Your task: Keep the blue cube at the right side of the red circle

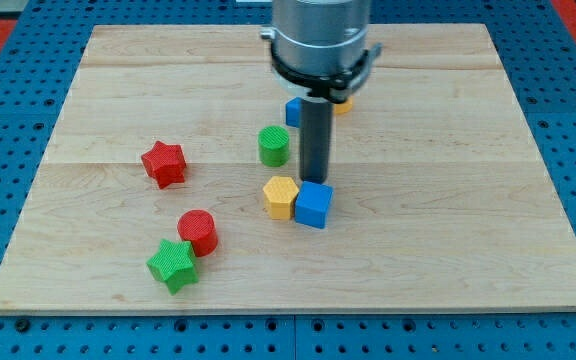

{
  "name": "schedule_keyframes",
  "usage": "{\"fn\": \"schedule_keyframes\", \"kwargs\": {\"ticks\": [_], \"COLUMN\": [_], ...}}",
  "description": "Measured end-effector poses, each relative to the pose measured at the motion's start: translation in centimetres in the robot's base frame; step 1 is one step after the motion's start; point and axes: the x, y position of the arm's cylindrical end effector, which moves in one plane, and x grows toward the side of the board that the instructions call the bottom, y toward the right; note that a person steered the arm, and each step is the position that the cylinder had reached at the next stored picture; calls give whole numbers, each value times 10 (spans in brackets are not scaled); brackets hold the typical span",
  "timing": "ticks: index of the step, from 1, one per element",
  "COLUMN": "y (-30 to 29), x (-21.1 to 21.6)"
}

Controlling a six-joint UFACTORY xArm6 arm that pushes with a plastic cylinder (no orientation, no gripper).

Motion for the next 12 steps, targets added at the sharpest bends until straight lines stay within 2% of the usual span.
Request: {"fn": "schedule_keyframes", "kwargs": {"ticks": [2, 3, 4, 6, 7, 9, 10, 12], "y": [43, 74, 62, -2, -16, -7, -31, -43], "x": [16, -18, -33, 2, 26, 48, 48, 48]}}
